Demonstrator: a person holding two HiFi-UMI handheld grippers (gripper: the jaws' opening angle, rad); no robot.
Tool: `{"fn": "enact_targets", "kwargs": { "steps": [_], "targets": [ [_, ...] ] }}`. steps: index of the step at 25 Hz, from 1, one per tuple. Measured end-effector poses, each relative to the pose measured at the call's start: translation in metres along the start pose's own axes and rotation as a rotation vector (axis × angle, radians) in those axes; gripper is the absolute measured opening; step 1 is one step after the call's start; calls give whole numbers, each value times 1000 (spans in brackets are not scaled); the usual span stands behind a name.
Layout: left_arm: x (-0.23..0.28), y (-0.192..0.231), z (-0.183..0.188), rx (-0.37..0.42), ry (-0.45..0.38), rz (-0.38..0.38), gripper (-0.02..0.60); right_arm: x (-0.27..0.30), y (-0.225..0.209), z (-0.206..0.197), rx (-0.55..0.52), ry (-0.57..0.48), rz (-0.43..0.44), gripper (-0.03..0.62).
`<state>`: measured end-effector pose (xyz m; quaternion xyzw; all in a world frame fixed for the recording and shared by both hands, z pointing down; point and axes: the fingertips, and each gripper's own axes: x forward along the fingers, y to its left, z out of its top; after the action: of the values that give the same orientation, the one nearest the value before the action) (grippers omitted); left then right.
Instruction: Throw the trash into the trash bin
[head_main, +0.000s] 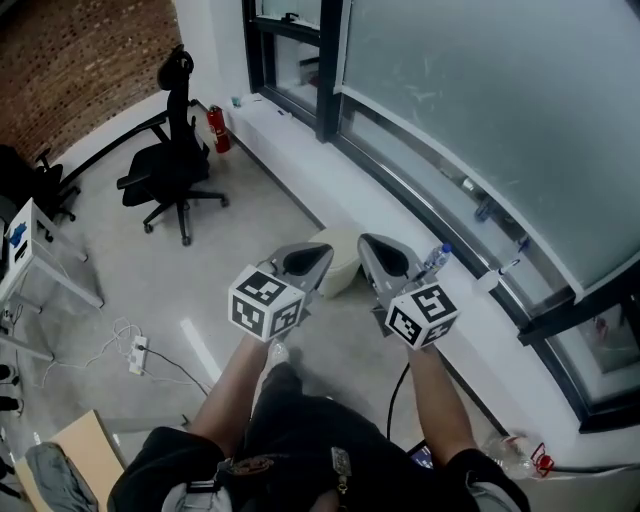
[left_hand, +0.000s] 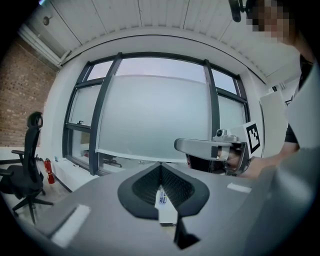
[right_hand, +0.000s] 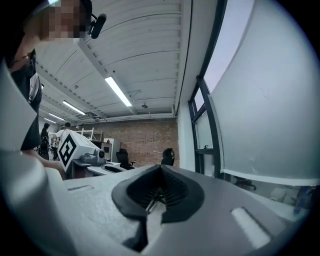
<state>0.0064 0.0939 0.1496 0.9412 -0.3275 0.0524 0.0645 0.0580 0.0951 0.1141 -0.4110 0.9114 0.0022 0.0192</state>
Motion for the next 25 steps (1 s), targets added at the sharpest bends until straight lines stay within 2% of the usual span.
{"fn": "enact_targets", "kwargs": {
  "steps": [10, 25],
  "targets": [
    [-19, -23, 29, 38, -45, 1, 6, -28, 15, 25, -12, -39, -27, 3],
    [-17, -41, 40, 67, -61, -10, 6, -46, 10, 32, 10, -57, -58, 3]
  ]
}}
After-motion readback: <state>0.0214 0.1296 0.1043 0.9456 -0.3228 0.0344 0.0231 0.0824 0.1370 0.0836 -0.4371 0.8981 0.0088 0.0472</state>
